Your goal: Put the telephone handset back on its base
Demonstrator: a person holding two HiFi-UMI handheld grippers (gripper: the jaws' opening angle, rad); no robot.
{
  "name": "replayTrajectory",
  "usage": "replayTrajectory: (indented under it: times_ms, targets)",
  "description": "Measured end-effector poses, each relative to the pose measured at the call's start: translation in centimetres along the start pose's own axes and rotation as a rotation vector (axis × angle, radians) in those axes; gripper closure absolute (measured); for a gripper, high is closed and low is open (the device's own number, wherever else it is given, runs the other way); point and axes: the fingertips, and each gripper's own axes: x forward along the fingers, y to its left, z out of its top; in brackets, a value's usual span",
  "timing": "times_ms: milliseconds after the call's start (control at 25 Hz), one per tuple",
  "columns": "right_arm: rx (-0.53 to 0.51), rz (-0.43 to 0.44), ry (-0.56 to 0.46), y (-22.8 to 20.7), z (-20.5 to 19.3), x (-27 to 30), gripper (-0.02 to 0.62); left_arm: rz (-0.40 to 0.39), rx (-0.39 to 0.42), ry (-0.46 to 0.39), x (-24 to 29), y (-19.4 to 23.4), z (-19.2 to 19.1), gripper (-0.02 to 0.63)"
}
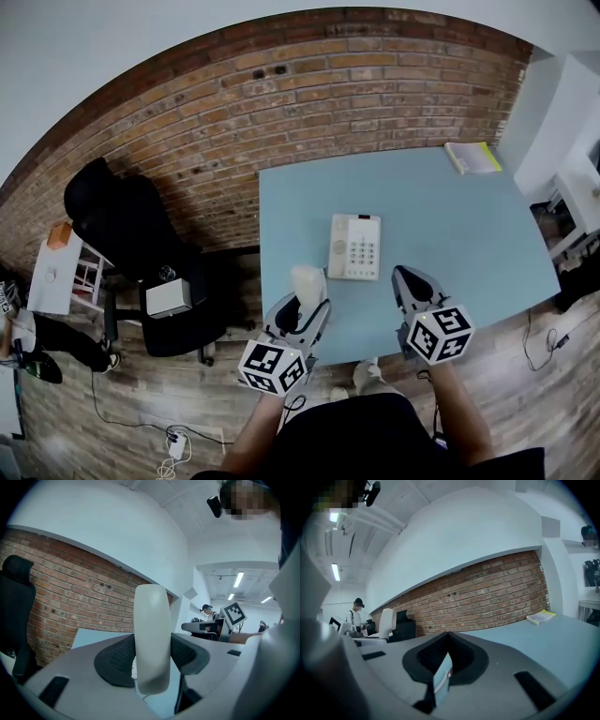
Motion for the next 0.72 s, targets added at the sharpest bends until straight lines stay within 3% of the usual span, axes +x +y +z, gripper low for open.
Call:
replayTrajectory:
  times_ms: [720]
  targets:
    - [0.005,0.050,0.037,-5.4,1.6,6.7,0.588,0.070,-0.008,0.036,7.9,3.9,-0.1,0.379]
